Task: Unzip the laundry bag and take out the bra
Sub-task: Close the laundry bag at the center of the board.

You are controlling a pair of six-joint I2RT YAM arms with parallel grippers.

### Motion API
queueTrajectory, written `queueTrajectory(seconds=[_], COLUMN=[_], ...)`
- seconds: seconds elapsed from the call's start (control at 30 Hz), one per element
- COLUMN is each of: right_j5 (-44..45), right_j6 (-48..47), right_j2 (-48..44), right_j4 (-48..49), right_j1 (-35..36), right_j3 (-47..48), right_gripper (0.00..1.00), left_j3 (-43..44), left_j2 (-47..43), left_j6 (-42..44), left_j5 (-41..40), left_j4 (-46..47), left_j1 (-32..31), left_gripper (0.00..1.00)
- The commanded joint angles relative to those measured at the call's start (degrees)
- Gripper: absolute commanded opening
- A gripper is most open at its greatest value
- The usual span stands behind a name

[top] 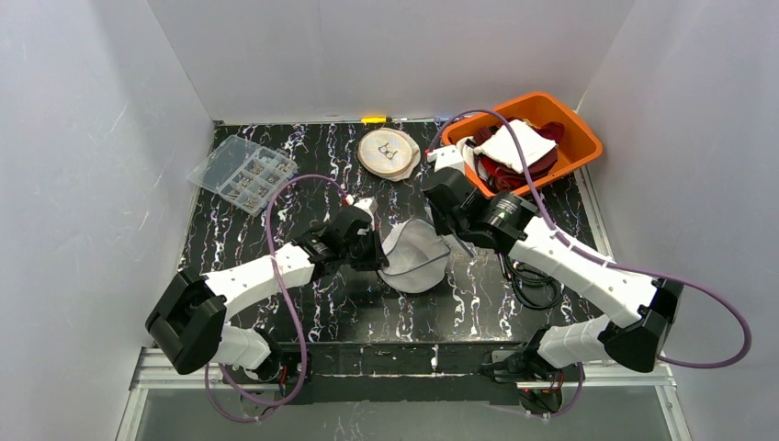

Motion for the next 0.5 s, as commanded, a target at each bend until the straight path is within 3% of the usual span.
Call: queueTrajectory(seconds=[0.0,0.17,0.47], right_j5=[5.6,2.5,-10.5], right_j6=[6.4,10.8,16.0], right_j2=[-0.4,-1.7,2.4], right_j4=[4.1,10.2,19.3], right_j1=[1.6,1.6,1.7], right_j3=[-1.5,-4.5,-7.7], right_gripper=[0.01,0.01,0.01], left_j3=[0.5,-0.2,-2.6], left_j2=[-3.5,-4.6,-3.0], left_j6=[0.2,0.5,-0.1], left_j5=[-0.1,-0.4,0.8], left_j4=[1.1,0.7,3.2], left_j1=[0.2,0.2,0.2], left_gripper=[0.00,0.00,0.00])
